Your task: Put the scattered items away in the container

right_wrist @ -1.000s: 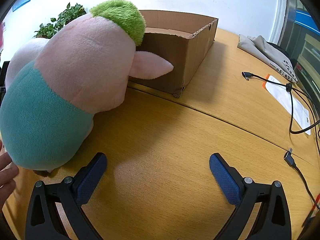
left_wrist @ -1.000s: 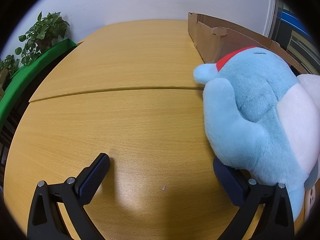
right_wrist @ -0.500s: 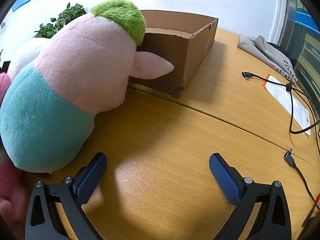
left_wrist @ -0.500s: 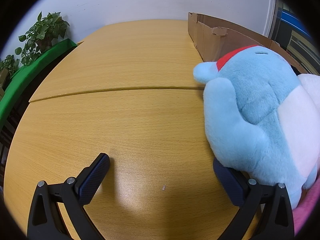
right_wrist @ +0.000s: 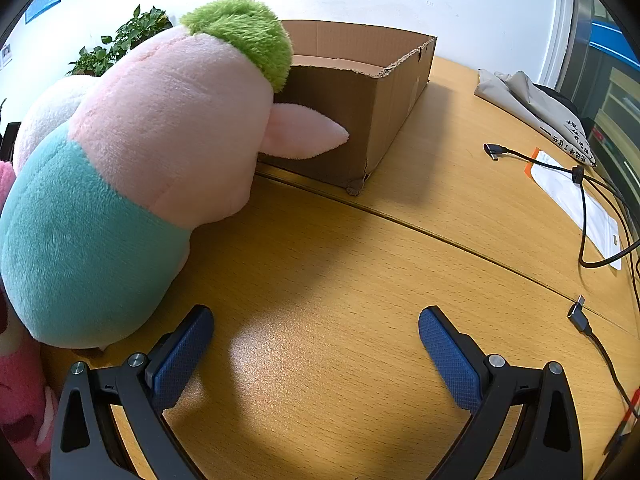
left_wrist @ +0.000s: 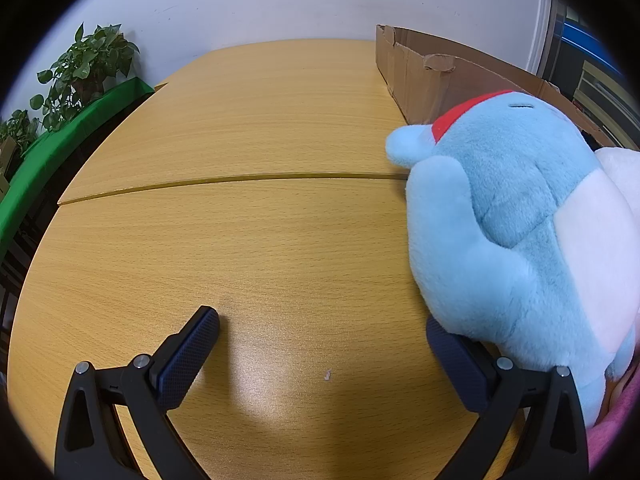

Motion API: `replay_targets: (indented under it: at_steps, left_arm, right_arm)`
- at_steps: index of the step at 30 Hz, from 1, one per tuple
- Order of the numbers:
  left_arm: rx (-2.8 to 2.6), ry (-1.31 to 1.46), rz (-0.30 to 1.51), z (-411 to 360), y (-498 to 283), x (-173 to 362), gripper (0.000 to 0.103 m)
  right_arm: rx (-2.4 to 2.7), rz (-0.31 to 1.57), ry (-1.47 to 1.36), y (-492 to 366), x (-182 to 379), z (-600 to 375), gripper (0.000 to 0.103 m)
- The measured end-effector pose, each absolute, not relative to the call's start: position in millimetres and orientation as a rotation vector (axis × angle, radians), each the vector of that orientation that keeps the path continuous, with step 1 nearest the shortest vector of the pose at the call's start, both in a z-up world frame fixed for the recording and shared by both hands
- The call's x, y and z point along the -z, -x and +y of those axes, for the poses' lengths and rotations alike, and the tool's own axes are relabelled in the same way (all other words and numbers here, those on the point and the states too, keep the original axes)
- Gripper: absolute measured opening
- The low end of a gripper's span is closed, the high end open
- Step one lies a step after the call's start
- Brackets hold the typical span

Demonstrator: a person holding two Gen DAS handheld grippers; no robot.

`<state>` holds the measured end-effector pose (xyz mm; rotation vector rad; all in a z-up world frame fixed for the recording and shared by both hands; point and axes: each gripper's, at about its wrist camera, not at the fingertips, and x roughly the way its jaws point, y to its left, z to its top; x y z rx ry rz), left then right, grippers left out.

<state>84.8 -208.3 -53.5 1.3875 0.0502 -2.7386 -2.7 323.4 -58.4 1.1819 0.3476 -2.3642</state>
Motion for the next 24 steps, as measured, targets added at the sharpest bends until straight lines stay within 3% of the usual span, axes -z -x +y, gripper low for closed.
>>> replay_targets:
  at_steps: [24]
  left_arm:
    - [2.726, -1.38, 0.057, -206, -72, 54, 0.103]
  right_arm:
    - [2.364, 0.35, -1.184, 1, 58, 323, 0.103]
